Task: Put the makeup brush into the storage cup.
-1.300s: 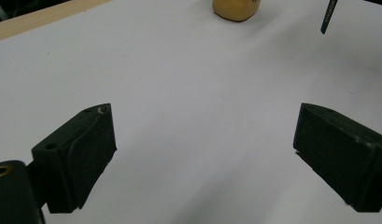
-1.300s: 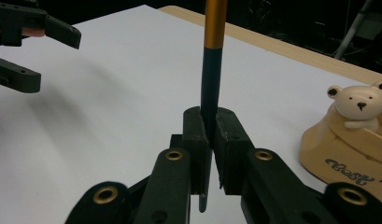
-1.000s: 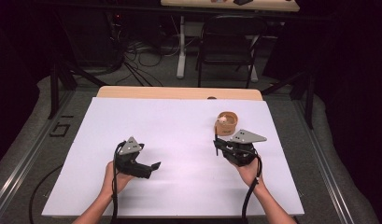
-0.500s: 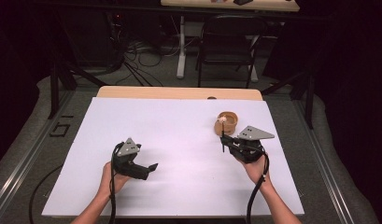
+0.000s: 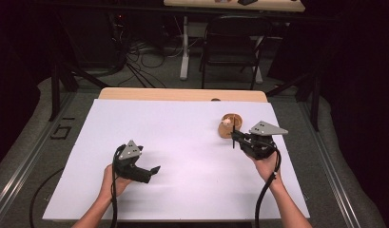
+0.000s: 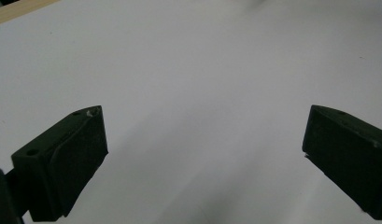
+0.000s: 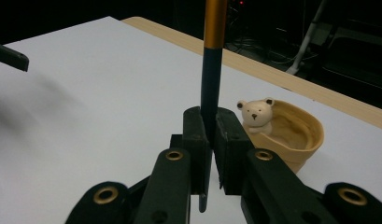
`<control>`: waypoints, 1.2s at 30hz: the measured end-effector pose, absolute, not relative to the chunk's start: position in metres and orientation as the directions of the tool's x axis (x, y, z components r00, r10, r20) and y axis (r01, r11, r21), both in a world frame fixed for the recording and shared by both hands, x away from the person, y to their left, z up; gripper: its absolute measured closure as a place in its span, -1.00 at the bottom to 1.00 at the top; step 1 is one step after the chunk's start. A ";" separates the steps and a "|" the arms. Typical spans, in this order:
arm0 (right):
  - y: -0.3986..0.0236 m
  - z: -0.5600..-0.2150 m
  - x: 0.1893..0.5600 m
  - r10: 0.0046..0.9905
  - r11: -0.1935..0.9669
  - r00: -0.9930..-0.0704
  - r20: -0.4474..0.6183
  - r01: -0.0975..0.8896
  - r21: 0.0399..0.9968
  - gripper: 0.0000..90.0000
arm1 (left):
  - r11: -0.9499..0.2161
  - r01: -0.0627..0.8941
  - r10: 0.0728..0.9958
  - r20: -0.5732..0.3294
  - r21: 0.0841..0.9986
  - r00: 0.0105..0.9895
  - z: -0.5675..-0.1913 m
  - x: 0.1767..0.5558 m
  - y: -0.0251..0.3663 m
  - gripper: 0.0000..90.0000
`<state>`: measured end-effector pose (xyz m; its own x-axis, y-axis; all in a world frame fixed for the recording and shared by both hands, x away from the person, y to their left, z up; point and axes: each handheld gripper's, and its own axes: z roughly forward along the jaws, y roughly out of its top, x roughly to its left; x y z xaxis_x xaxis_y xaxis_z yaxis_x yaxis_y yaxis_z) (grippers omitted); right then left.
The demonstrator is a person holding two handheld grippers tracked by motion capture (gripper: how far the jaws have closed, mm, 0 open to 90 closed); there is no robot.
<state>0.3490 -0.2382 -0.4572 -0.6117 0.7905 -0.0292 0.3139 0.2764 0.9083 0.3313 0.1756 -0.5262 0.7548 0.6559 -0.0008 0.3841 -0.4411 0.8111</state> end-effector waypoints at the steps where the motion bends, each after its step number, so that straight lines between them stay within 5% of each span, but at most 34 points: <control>1: -0.239 -0.456 0.350 0.792 0.275 -0.610 -0.030 0.312 0.909 0.87 | -0.442 0.381 0.656 0.003 0.812 0.754 -0.526 0.331 0.176 -1.00; 36: -0.249 -0.422 0.400 0.846 0.283 -0.528 -0.077 0.321 0.904 0.88 | -0.445 0.377 0.655 0.008 0.812 0.755 -0.526 0.332 0.177 -1.00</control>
<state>0.3996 -0.2487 -0.4216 -0.5282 0.8456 -0.0768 0.3214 0.2828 0.9037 0.3322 0.1769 -0.5262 0.7552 0.6554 0.0079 0.3773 -0.4446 0.8124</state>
